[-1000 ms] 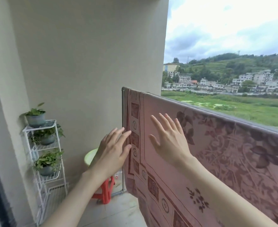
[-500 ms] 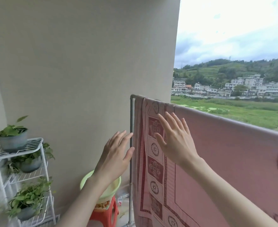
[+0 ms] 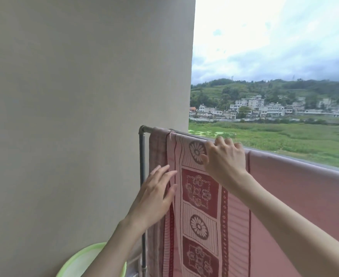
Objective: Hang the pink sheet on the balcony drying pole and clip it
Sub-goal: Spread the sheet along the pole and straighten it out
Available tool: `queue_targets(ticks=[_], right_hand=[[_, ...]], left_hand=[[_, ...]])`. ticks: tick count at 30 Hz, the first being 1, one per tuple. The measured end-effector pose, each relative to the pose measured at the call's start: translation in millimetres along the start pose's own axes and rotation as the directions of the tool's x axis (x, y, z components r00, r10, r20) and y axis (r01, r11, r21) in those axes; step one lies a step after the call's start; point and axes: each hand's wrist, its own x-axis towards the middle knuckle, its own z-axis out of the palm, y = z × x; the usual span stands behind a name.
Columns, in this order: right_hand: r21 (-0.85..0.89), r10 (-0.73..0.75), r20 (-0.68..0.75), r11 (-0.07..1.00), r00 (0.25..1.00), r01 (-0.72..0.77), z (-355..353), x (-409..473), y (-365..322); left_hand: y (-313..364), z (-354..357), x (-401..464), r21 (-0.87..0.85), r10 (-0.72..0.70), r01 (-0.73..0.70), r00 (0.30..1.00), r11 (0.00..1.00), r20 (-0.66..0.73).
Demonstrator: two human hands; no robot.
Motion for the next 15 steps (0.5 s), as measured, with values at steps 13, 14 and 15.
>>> queue_targets(ticks=[13, 14, 15], right_hand=[[-0.158, 0.123, -0.330, 0.970, 0.936, -0.183, 60.6, 37.6, -3.4], [-0.155, 0.129, -0.338, 0.969, 0.932, -0.191, 59.6, 36.0, -3.0], [-0.153, 0.138, -0.334, 0.968, 0.932, -0.198, 58.5, 34.5, -3.6]], left_hand=[[-30.1, 38.0, 159.9, -0.079, 0.452, -0.456, 0.890, 0.886, -0.066], [-31.3, 43.4, 166.0, -0.079, 0.491, -0.496, 0.868, 0.865, -0.067], [-34.0, 47.9, 171.2, -0.080, 0.523, -0.529, 0.848, 0.845, -0.081]])
